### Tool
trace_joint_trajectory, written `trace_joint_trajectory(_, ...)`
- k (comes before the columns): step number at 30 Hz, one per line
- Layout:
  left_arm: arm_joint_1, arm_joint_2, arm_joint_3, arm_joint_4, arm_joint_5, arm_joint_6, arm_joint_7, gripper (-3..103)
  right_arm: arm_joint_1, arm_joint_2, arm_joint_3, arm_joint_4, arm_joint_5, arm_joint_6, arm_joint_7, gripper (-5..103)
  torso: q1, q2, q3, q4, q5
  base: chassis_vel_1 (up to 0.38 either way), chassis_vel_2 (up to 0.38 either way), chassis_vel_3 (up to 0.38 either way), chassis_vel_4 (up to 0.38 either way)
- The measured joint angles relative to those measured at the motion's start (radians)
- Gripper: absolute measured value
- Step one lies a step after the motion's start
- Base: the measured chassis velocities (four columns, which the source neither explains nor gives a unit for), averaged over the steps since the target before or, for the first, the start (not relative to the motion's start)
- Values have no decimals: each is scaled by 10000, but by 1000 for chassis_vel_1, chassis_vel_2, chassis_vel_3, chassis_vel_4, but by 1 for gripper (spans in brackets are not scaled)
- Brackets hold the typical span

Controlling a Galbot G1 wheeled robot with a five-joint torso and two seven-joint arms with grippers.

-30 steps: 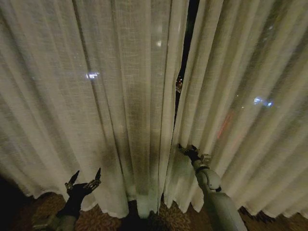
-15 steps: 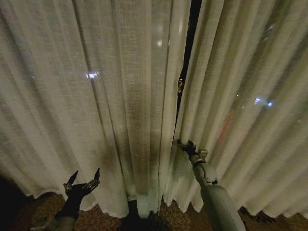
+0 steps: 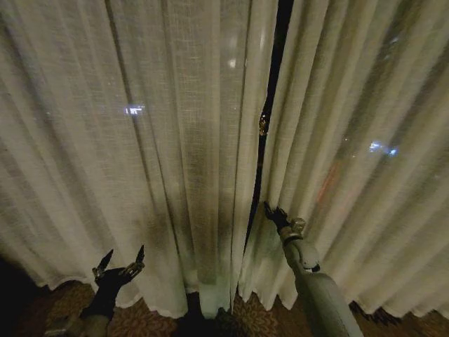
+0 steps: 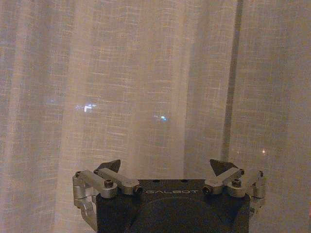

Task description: Open the curtains by pulling them apart, changing their state from closed to fully open.

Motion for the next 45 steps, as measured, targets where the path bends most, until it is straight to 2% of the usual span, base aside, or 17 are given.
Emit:
trace_joint_trajectory(4,15,48,-20,-67,-88,-2,0,100,-50,14,6,32,-10,5,88,3,0,0,0,0,1,0,0,0,0)
trace_joint_trajectory(23,-101,231,-17,64,-220,-2,-7,100,-238,-372,153,603,366,-238,167,0,0,0,0,0,-2,-20,-17,23,19)
trace_joint_trajectory(32,-92,247,-21,67,-208,7,-8,100,-162,-240,100,517,410,-249,169,0,0,0,0,0,3,-203,-190,202,202)
trace_joint_trajectory(45,-16,157,-25,64,-195,-20,2,100,-33,-220,152,392,409,-250,169,0,-1,1,0,-2,0,-314,-327,307,329)
